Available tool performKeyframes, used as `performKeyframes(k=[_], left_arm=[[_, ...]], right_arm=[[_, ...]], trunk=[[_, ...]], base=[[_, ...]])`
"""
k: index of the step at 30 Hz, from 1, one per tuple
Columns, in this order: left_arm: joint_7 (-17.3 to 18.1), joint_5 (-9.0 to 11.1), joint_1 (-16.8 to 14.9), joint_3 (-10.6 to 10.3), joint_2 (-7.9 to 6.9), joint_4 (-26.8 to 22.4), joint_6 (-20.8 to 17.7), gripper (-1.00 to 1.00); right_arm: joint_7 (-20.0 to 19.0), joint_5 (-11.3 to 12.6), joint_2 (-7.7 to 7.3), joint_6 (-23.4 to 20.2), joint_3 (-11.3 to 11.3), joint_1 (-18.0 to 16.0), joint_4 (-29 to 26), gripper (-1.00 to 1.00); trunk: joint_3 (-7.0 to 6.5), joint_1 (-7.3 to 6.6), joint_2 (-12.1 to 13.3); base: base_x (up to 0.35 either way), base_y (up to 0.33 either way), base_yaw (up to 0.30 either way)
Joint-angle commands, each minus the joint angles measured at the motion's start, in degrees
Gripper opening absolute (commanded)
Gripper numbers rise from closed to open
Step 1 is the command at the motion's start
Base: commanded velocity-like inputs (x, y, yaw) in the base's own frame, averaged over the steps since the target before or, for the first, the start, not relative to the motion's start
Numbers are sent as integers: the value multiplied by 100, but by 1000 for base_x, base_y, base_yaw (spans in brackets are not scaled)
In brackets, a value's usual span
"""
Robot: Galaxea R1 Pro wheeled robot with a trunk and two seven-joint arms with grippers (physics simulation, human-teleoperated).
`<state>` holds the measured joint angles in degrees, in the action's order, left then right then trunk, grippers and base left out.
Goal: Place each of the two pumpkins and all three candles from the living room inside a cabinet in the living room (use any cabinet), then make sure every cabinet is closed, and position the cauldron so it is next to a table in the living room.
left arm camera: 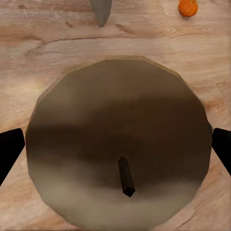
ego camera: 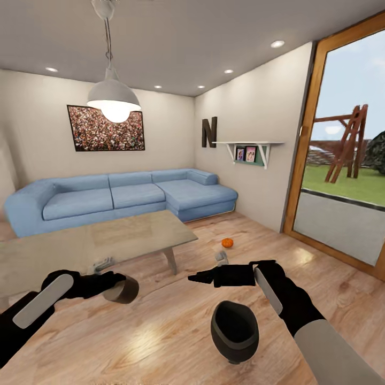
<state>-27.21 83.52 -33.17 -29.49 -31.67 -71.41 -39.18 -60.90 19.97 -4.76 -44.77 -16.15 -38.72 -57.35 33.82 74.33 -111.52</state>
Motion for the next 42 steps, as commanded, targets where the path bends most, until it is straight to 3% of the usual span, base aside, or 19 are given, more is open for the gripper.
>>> performKeyframes(k=[1,27,42], left_arm=[[-47,83,-11,-14,-5,4,16,-100],[-48,114,-10,-13,2,18,16,-100],[-41,120,-9,-13,1,48,16,-100]], right_arm=[[8,33,-7,-32,-11,-4,-4,100],[8,26,0,-32,-11,-4,-2,100],[8,32,-5,-32,-11,-4,-4,100]], trunk=[[6,-1,-4],[6,-1,-4],[6,-1,-4]], base=[[0,0,290],[0,5,290],[32,218,290]])
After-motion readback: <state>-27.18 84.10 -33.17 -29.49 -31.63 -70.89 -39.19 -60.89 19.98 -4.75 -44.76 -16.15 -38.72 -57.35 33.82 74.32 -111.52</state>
